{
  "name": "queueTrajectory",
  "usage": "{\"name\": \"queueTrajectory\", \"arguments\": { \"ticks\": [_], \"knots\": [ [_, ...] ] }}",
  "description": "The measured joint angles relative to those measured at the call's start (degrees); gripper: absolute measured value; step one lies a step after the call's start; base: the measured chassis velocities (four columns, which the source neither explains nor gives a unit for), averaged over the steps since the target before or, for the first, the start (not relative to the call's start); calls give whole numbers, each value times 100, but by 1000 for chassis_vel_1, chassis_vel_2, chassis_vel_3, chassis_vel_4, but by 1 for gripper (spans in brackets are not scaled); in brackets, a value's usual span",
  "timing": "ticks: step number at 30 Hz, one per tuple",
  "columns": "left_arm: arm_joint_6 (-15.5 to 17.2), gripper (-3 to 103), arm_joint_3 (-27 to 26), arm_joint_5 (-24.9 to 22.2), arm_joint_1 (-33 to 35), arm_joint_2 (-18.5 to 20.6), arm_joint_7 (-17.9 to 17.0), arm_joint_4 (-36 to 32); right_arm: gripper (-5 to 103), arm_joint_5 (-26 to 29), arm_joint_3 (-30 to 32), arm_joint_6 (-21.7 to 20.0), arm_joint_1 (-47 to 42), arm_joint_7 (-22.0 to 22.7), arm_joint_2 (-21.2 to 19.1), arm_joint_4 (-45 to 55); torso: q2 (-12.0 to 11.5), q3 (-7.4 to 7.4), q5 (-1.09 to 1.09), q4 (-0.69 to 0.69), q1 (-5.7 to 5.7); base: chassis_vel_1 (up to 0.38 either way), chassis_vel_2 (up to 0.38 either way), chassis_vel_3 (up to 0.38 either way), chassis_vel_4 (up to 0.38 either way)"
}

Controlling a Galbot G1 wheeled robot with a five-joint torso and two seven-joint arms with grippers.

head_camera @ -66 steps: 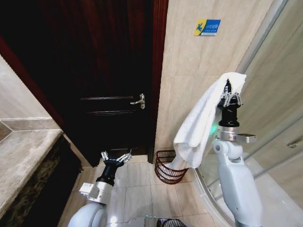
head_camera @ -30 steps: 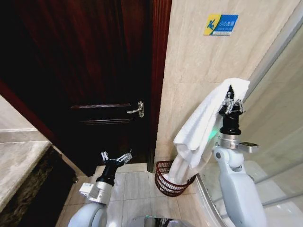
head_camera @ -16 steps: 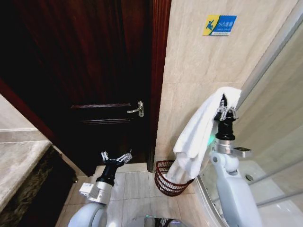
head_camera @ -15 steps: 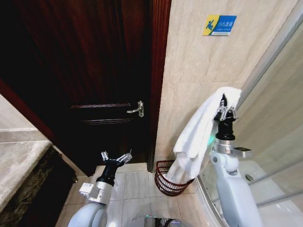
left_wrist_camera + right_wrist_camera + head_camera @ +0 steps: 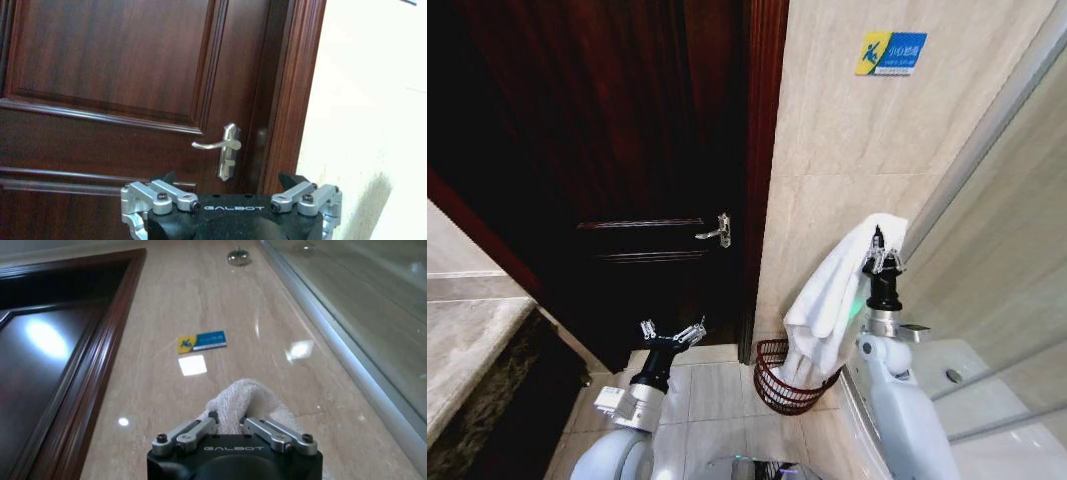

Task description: Discard the used towel into the hamper.

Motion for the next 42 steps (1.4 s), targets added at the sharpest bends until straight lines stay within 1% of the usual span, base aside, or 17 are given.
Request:
{"name": "queueTrajectory", "arguments": {
  "ticks": [5,11,17,21,32,33,34,35,37,42],
  "knots": [
    [0,100,0,0,0,1,0,0,6,58,13,23,-2,-66,-26,-82,0,0,-1,0,0,0,0,0,0],
    [0,100,0,0,0,0,0,0,6,142,-34,151,-155,-169,55,-325,0,0,0,0,0,0,0,0,0],
    [0,100,0,0,0,0,0,0,6,235,-46,275,-267,-324,31,-585,0,0,0,0,0,0,0,0,0],
    [0,100,0,0,0,0,0,0,6,330,-93,312,-350,-337,24,-676,0,0,0,0,0,0,0,0,0],
    [0,100,0,0,0,0,0,0,6,347,-155,419,-563,-447,56,-826,0,0,-1,0,0,0,0,0,0],
    [0,100,0,0,0,0,0,0,6,235,-162,504,-593,-346,98,-847,0,0,-1,0,0,0,0,0,0],
    [0,100,0,0,0,0,0,0,6,-154,-130,669,-599,-79,187,-959,0,0,-1,1,0,0,0,0,0],
    [0,100,0,0,0,0,0,0,6,-154,-130,669,-599,-79,187,-959,0,0,-1,1,0,0,0,0,0],
    [-1,100,0,0,0,0,0,0,6,-375,-95,616,-689,68,249,-997,0,0,0,0,0,0,0,0,0],
    [0,100,0,0,0,0,0,0,6,-384,-83,609,-821,52,317,-1006,0,0,-1,0,0,0,0,0,0]
  ]
}}
